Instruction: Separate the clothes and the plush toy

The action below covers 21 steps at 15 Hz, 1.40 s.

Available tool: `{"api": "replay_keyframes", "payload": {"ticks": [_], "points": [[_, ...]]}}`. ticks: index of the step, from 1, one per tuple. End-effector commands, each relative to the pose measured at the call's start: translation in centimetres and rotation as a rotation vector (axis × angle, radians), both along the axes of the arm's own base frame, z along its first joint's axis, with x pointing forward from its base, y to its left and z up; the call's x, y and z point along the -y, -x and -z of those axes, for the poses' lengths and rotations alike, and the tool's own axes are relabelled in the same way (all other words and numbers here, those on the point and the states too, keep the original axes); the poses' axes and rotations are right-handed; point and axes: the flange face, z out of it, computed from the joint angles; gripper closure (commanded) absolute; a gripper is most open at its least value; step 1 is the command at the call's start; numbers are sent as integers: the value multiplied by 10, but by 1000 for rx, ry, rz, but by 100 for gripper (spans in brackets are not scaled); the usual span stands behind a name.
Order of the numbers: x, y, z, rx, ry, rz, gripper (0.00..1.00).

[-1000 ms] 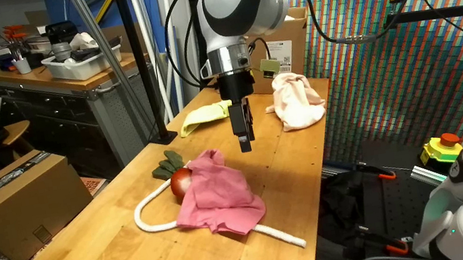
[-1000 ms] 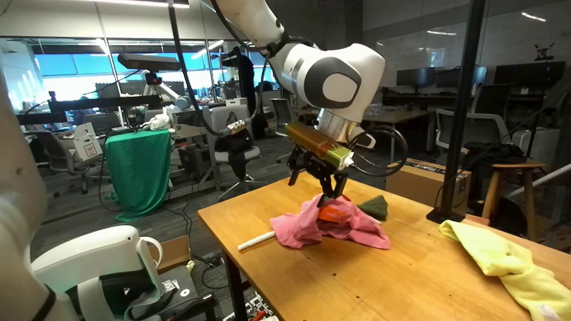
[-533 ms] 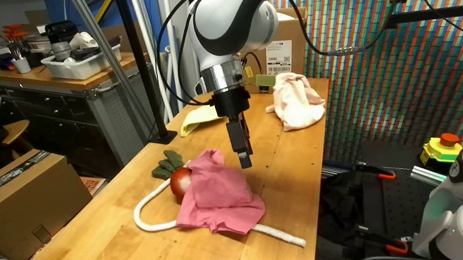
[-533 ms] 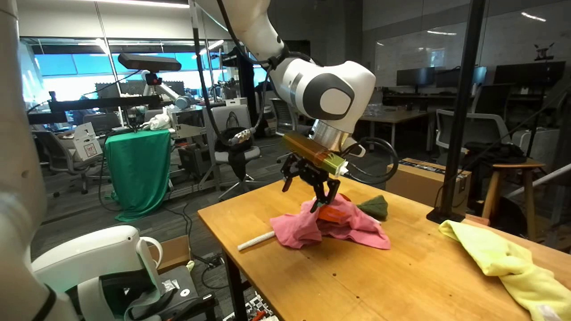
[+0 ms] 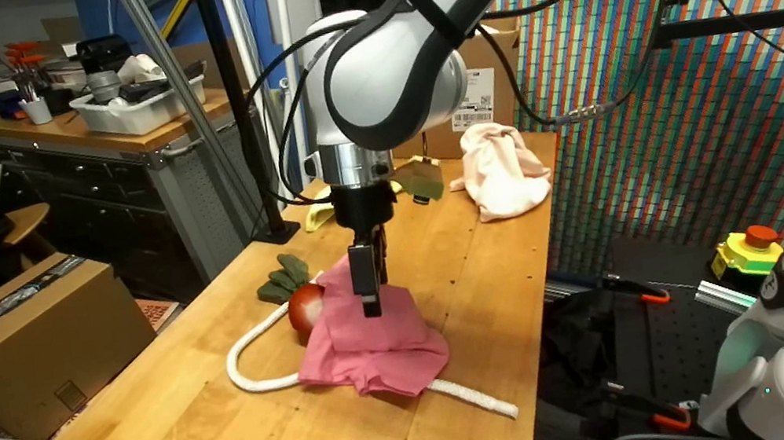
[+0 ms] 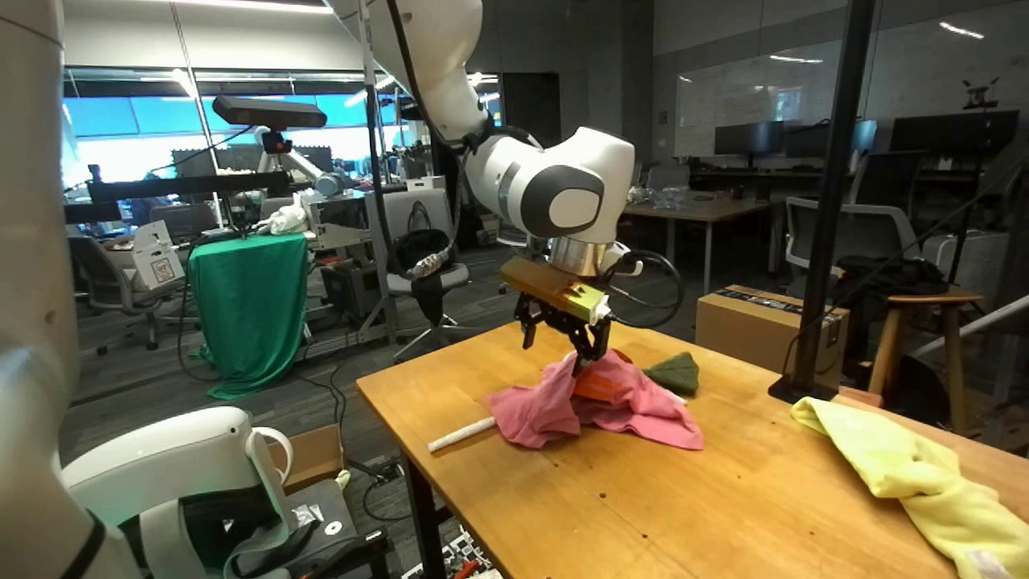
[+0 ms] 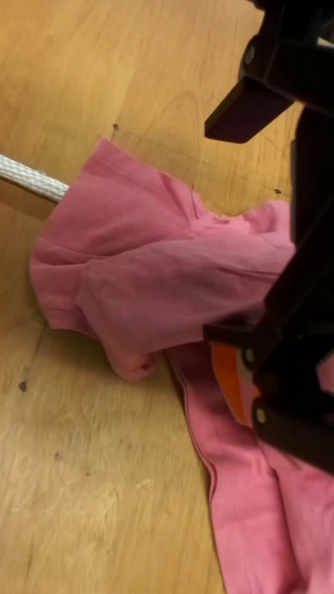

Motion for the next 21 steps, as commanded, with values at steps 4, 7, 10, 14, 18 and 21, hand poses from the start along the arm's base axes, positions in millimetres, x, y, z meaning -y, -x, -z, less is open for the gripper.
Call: {"api": "replay_keyframes", "payload": {"ticks": [4, 7, 10, 14, 18, 21], "points": [[-22, 0, 22, 87, 88, 23, 0], [-24, 1, 30, 98, 135, 15, 0], [-23, -1, 33, 103, 168, 17, 0], [-20, -4, 37, 138, 182, 30, 0], [-21, -8, 39, 192, 168, 51, 0], [-22, -8, 44, 203, 173, 53, 0]]}}
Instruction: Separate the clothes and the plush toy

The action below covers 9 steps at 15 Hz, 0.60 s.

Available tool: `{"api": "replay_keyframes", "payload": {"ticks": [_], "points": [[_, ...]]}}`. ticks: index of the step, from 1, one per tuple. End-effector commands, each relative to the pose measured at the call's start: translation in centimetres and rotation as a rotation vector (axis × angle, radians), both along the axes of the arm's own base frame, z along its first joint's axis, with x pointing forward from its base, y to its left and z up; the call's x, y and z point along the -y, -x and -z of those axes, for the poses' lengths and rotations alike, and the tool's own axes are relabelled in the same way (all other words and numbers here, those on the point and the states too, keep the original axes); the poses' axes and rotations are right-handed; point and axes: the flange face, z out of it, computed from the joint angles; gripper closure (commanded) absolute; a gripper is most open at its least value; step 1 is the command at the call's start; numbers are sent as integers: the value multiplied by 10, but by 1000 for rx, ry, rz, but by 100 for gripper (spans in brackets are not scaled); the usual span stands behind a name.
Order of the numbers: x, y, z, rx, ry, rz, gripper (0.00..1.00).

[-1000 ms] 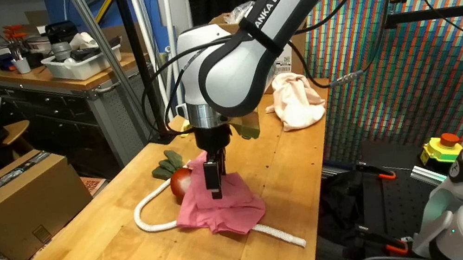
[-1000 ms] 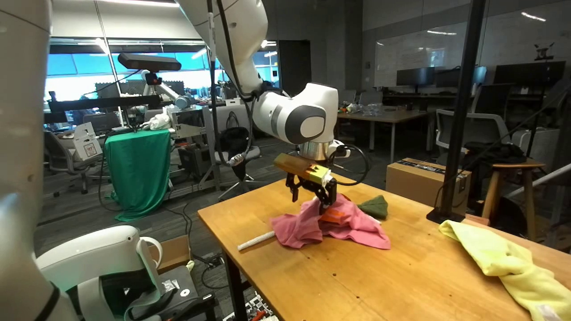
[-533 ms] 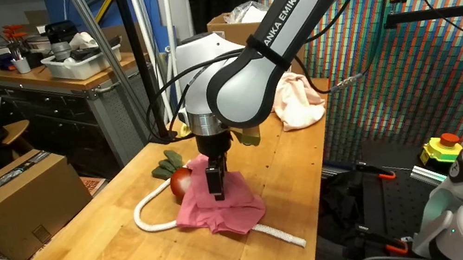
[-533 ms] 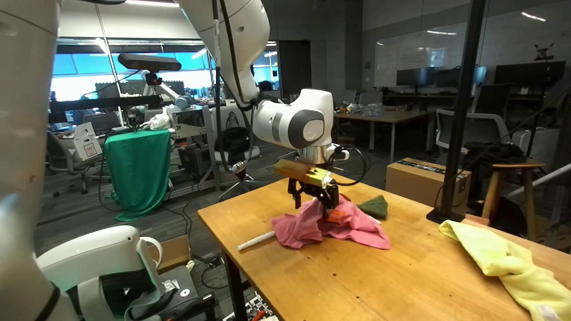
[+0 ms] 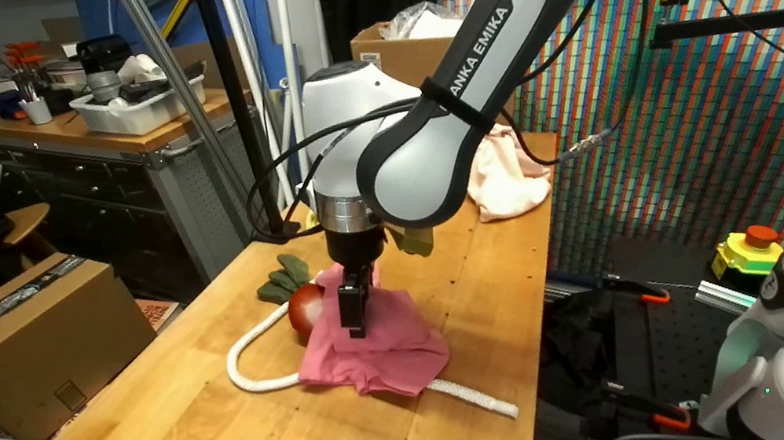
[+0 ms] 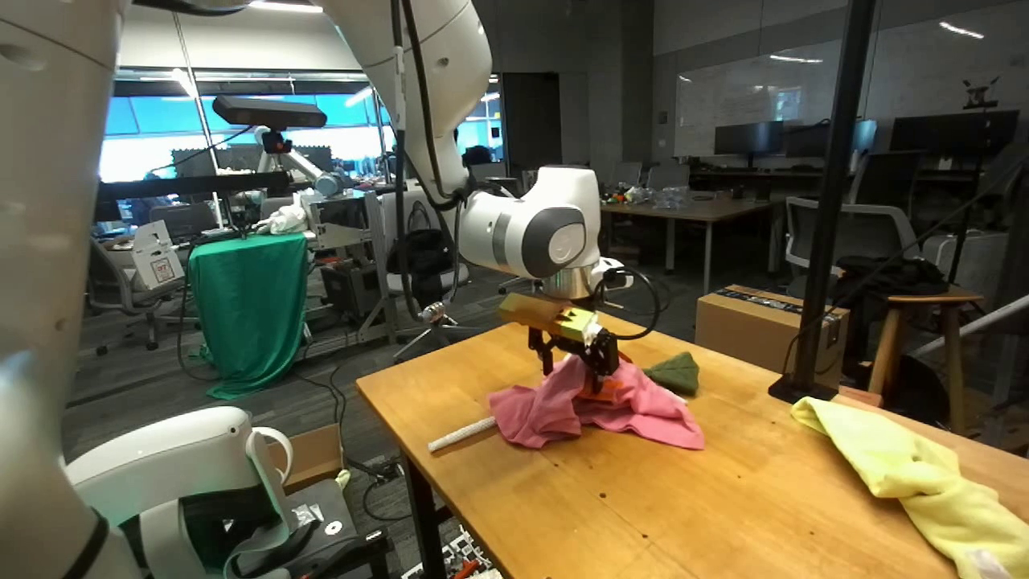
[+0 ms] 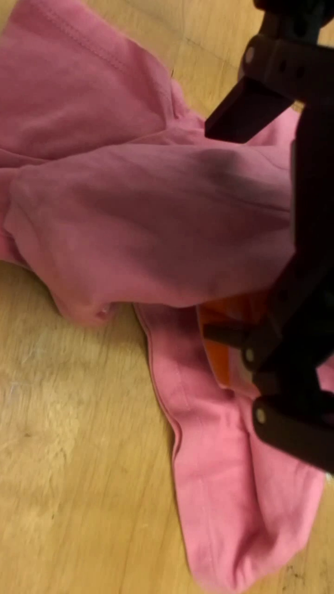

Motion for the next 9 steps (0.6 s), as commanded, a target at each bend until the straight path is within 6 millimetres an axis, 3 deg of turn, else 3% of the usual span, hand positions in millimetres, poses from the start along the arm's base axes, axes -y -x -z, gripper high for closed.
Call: {"api": "replay_keyframes", "payload": {"ticks": [1, 3, 9], "points": [[-2, 0, 3, 36, 16, 7, 13], [-1, 1, 5, 35, 29, 5, 34], [8, -1, 1, 57, 65, 12, 80]]}}
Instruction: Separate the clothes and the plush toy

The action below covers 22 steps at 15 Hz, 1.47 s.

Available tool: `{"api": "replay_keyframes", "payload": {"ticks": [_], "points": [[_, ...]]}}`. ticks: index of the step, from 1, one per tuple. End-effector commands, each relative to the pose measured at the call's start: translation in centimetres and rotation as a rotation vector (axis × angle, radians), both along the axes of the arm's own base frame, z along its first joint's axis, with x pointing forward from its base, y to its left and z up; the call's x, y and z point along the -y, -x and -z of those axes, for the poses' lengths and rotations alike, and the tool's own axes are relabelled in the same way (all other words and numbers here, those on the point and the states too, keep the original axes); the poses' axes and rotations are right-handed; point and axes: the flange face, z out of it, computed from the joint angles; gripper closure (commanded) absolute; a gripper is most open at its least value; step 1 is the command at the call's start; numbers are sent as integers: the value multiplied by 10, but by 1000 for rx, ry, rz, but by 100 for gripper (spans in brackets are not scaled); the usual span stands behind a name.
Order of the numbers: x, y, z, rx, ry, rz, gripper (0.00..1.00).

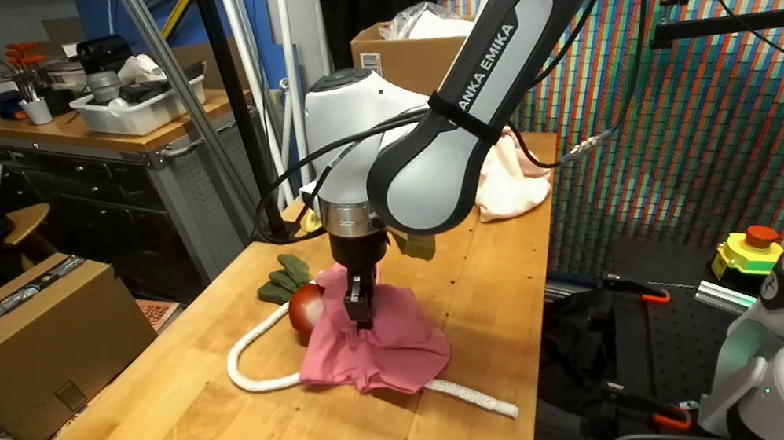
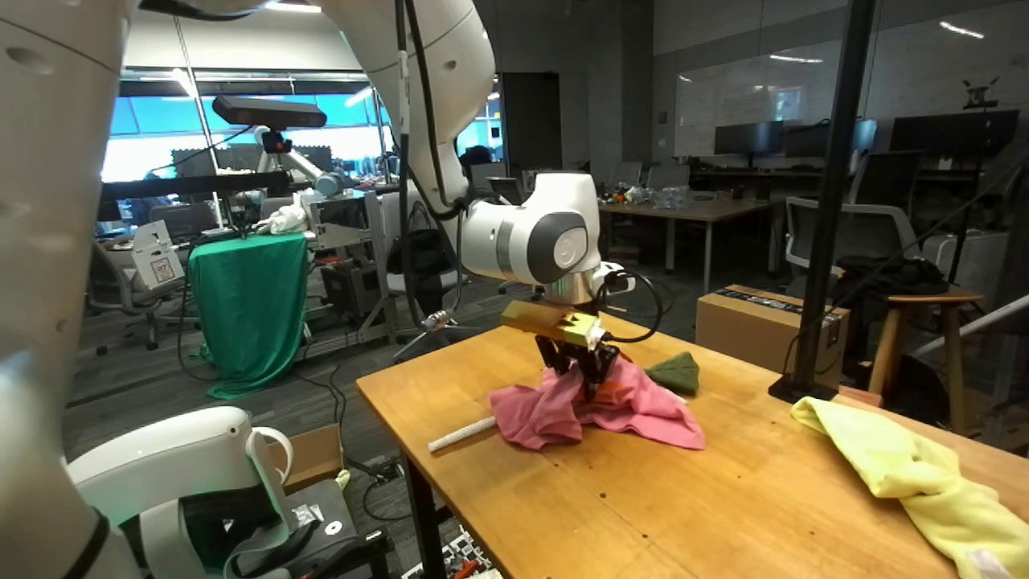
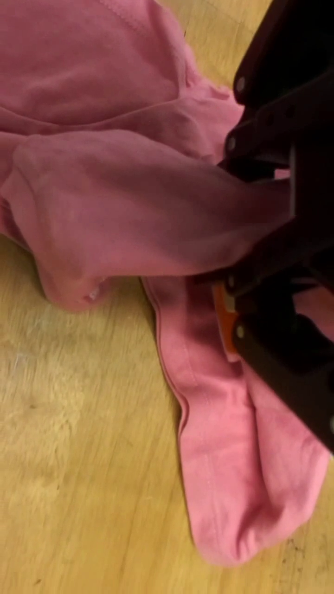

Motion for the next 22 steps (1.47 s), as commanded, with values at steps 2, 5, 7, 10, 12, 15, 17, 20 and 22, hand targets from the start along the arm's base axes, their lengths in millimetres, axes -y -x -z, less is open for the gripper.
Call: {"api": "replay_keyframes", "payload": {"ticks": [2, 5, 7, 10, 12, 15, 17, 20, 22], "points": [[9, -3, -12, 68, 29, 15, 95], [19, -8, -23, 118, 30, 36, 100], [27, -10, -38, 169, 16, 62, 97], [41, -14, -65, 253, -19, 108, 97], [50, -15, -84, 314, -35, 136, 97], [63, -12, -109, 388, -52, 176, 97], [72, -8, -122, 421, -49, 201, 97], [86, -1, -133, 407, -18, 220, 97], [92, 5, -139, 382, 2, 225, 97]]}}
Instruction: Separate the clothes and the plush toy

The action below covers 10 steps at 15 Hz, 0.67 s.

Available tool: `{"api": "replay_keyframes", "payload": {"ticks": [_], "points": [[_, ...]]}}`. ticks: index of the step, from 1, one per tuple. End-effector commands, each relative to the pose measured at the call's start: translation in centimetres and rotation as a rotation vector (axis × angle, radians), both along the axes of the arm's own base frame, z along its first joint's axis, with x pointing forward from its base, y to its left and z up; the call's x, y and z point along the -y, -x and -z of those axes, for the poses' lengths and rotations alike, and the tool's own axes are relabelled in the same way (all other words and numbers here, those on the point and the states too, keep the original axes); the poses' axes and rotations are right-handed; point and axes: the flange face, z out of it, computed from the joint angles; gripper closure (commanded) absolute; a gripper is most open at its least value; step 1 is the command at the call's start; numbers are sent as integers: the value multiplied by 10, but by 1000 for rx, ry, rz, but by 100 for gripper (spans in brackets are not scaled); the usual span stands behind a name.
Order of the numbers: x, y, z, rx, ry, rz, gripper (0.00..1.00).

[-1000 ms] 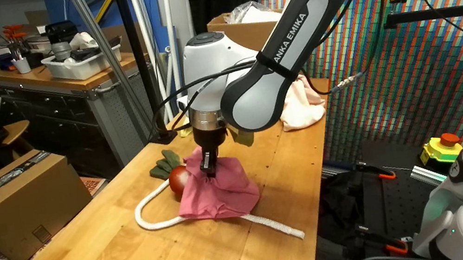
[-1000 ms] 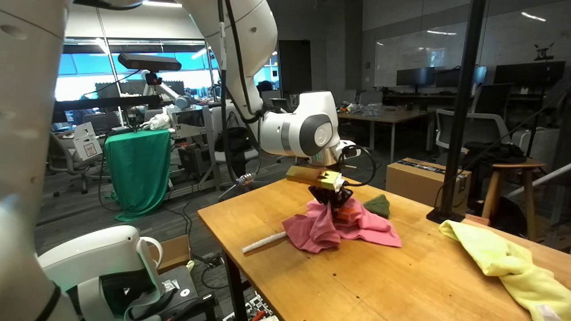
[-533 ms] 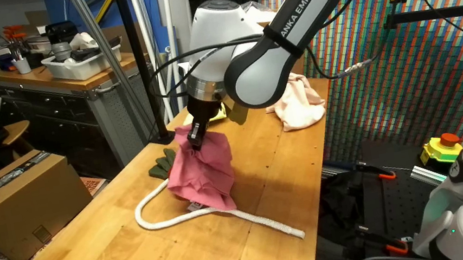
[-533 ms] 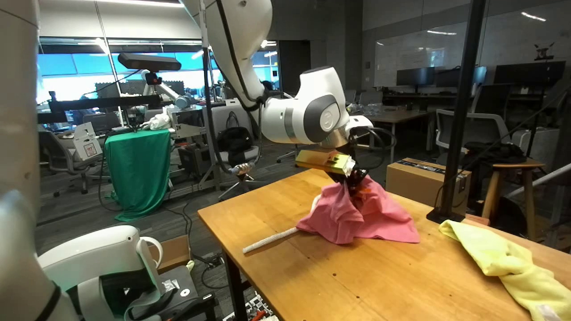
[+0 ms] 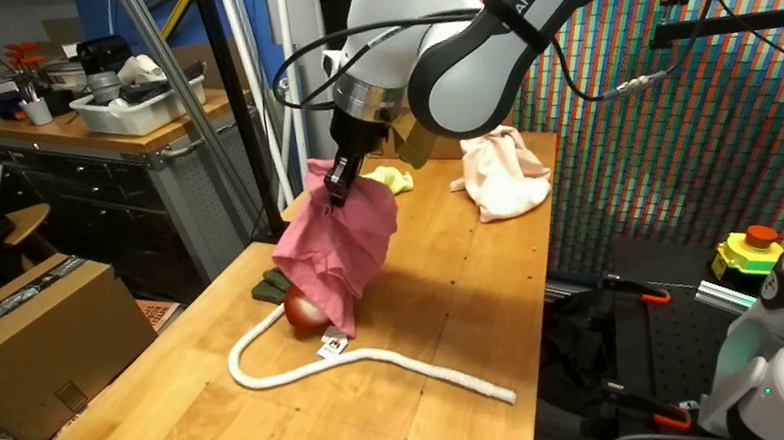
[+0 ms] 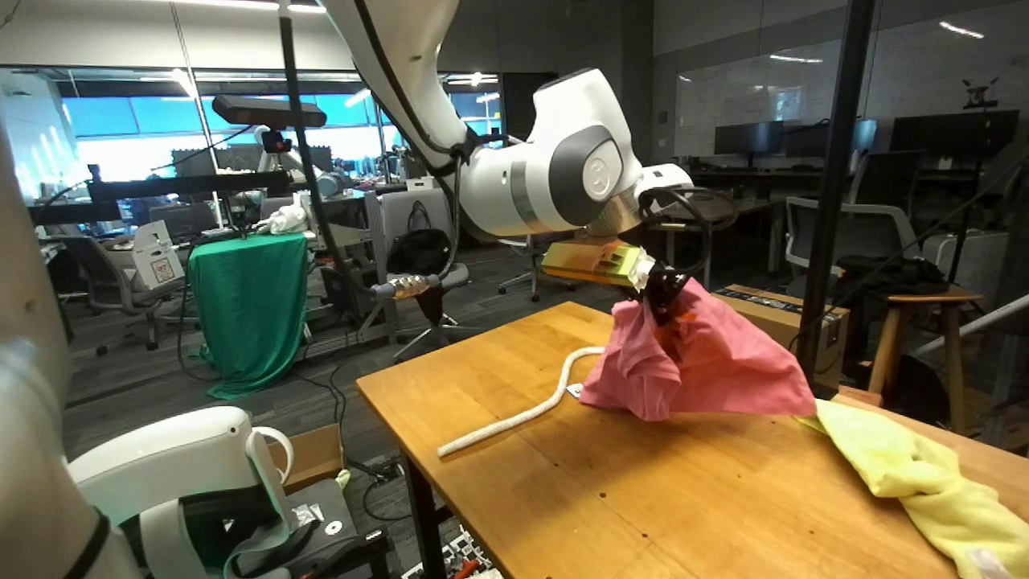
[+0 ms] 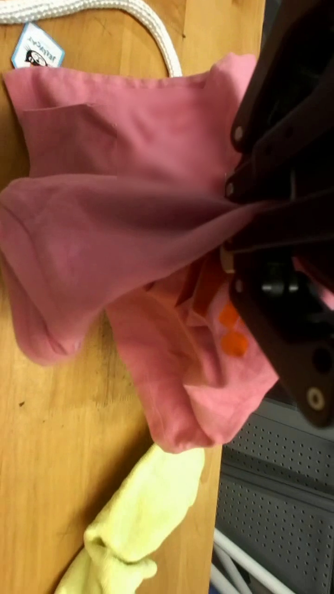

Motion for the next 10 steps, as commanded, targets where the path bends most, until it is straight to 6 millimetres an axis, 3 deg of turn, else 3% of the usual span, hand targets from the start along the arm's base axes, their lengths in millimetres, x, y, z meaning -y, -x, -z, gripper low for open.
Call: {"api": "replay_keyframes", "payload": {"ticks": [1, 10], "points": [[10, 19, -18, -24, 23, 26, 97], [33, 42, -43, -138, 116, 86, 97]]}}
